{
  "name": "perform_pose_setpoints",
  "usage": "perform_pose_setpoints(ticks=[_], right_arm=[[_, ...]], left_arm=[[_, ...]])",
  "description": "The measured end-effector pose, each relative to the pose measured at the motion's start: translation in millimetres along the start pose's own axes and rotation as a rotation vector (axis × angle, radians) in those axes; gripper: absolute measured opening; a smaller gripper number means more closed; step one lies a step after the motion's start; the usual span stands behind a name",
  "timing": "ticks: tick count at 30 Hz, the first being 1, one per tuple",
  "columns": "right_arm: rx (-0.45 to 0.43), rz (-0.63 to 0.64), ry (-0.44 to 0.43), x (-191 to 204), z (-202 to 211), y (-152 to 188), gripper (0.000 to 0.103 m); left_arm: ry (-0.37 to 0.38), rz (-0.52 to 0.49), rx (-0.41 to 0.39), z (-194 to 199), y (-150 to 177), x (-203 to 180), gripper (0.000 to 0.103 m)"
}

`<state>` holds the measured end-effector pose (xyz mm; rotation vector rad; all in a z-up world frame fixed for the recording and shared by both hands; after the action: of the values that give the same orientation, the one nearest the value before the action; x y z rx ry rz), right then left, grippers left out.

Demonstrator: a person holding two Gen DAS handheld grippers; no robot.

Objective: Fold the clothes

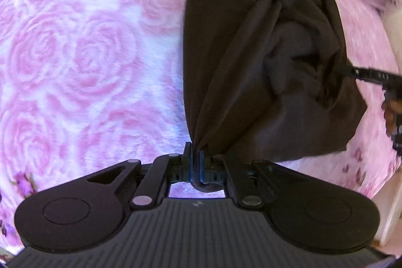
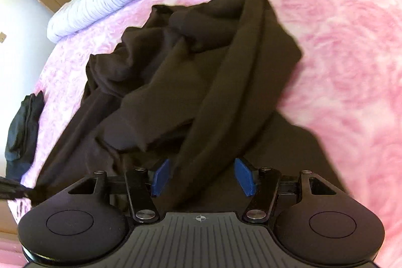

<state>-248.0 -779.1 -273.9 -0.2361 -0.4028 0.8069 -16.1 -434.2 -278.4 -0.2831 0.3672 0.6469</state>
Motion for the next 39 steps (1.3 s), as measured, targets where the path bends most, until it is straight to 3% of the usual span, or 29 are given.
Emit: perform_pose_setpoints(ticks=[2,3,4,7,9,12,16,18,21,24,28,31,34,35,36,37,39], right_arm=[[0.03,-0.016,0.031,3,-7,2,0.059],[0.036,-0.015,0.033,1,-7,2,0.024],[0.041,-0.013,0.036,0,-7,1,0.002],[0.046,0.005,0.054,-5,-1,-2,0.004],[-0.001,0.082,0.137,-16,31,-12,0.004],[-0.072,0.145,0.33,-50,79,-32,0.004],[-0.123,0.207,0.689,-103,103,-61,0.005],[-0.129,0.262,0.805,-108,100,-69,0.023],[-0.188,0.308,0.76,-85,97,-69,0.045],[-0.184,0.317,0.567,-48,81,-54,0.046],[-0.143,0.42,0.354,3,50,-28,0.047],[-0.123,0.54,0.291,30,32,-14,0.047],[-0.115,0.538,0.268,36,24,-12,0.047],[-0.11,0.525,0.262,33,24,-12,0.047],[-0.105,0.511,0.264,31,24,-12,0.047],[-0.099,0.497,0.271,28,22,-13,0.047],[-0.081,0.464,0.278,22,21,-15,0.047]], left_arm=[[0.004,0.008,-0.001,-3,2,8,0.003],[0.008,0.014,-0.001,-2,2,12,0.003],[0.013,0.021,0.001,0,2,16,0.004],[0.023,-0.012,0.014,12,0,21,0.007],[0.033,-0.063,0.013,22,-1,19,0.011],[0.04,-0.162,-0.009,35,-5,5,0.023],[0.078,-0.293,-0.026,29,-13,-30,0.04],[0.081,-0.371,-0.033,15,-19,-52,0.041],[0.057,-0.492,-0.055,-9,-35,-82,0.043],[0.002,-0.572,-0.095,-32,-58,-103,0.044],[-0.166,-0.756,-0.194,-60,-102,-129,0.045],[-0.26,-0.942,-0.213,-86,-133,-148,0.046],[-0.31,-1.118,-0.183,-113,-151,-161,0.045],[-0.306,-1.156,-0.159,-120,-156,-163,0.04],[-0.287,-1.166,-0.121,-125,-160,-162,0.026],[-0.269,-1.175,-0.083,-129,-165,-161,0.004],[-0.203,-1.1,-0.125,-114,-178,-153,0.004]])
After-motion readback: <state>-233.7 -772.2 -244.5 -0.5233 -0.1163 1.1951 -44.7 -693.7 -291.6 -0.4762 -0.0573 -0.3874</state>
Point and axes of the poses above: each gripper's, at about its wrist camera, not at the fingertips, and z roughly against the way its jaws point, x to its left, y to its underside, the point moved 1 cm from there along -z, roughly the way its jaws point, and after that the axes turned 10 degrees about y, right-handed, at the moved point
